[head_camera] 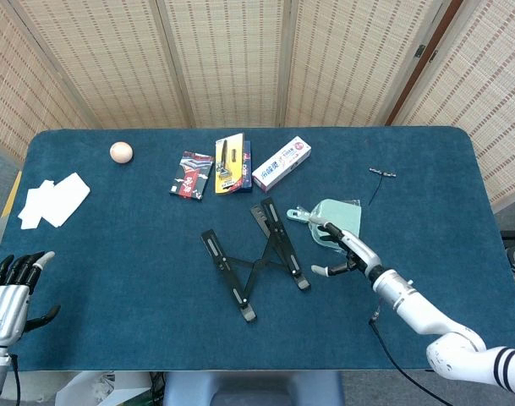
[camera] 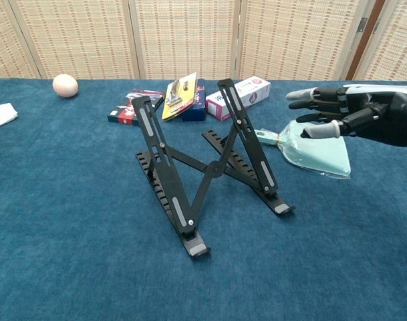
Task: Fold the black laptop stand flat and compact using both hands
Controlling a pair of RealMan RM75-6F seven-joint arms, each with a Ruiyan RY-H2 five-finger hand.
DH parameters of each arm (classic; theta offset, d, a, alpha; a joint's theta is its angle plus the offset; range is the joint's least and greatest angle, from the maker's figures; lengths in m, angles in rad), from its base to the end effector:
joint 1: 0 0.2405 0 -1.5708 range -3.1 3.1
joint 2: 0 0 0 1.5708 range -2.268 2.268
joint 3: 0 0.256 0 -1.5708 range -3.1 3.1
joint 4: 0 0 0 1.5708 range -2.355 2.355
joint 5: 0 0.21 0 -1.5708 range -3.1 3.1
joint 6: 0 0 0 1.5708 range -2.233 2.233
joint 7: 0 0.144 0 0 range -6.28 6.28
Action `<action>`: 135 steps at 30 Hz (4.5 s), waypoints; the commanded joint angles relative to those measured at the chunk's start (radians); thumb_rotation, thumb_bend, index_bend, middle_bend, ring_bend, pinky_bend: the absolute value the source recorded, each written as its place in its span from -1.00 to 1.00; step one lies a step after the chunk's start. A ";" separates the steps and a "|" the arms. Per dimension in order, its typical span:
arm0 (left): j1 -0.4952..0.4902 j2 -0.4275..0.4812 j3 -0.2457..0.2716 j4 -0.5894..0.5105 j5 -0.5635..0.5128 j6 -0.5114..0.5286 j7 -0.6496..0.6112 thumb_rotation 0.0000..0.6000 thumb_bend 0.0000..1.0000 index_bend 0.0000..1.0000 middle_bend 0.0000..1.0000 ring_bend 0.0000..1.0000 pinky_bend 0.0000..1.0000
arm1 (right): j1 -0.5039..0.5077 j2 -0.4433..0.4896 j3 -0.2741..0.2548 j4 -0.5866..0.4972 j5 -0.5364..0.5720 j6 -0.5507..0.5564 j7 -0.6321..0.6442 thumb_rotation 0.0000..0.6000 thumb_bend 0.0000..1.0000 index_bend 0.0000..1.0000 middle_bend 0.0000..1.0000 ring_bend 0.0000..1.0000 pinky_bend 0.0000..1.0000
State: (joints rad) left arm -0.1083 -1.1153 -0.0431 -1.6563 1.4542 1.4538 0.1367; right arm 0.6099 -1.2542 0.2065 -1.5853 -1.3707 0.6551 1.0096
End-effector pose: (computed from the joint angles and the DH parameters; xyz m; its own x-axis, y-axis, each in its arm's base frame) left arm -0.3063 0.1859 0.1534 0.4782 0.0364 0.8775 0.8779 0.0067 -0.4788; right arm -0.1996 -0.3233 0.0392 -0.5237 -0.5811 0.6229 -0.8336 0.1990 -0.5152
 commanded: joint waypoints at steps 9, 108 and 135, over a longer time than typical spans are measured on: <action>-0.007 0.006 -0.002 -0.013 0.003 -0.009 -0.003 1.00 -0.65 -0.76 -0.73 -0.78 -0.89 | 0.066 -0.125 -0.006 0.126 -0.067 -0.017 0.164 1.00 -0.75 -1.00 -1.00 -1.00 -0.77; -0.012 -0.001 0.015 -0.033 0.003 -0.030 0.026 1.00 -0.65 -0.76 -0.73 -0.78 -0.93 | 0.090 0.016 -0.181 -0.128 -0.389 0.273 0.265 1.00 -0.41 -0.58 -0.29 -0.43 -0.24; -0.015 0.004 0.018 -0.037 0.014 -0.027 0.023 1.00 -0.65 -0.76 -0.73 -0.78 -0.93 | 0.124 -0.013 -0.234 -0.108 -0.320 0.292 0.138 1.00 -0.75 -0.59 -0.41 -0.53 -0.53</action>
State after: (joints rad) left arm -0.1240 -1.1113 -0.0259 -1.6932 1.4681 1.4262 0.1591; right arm 0.7295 -1.2613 -0.0283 -1.6987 -1.6926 0.9520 1.1467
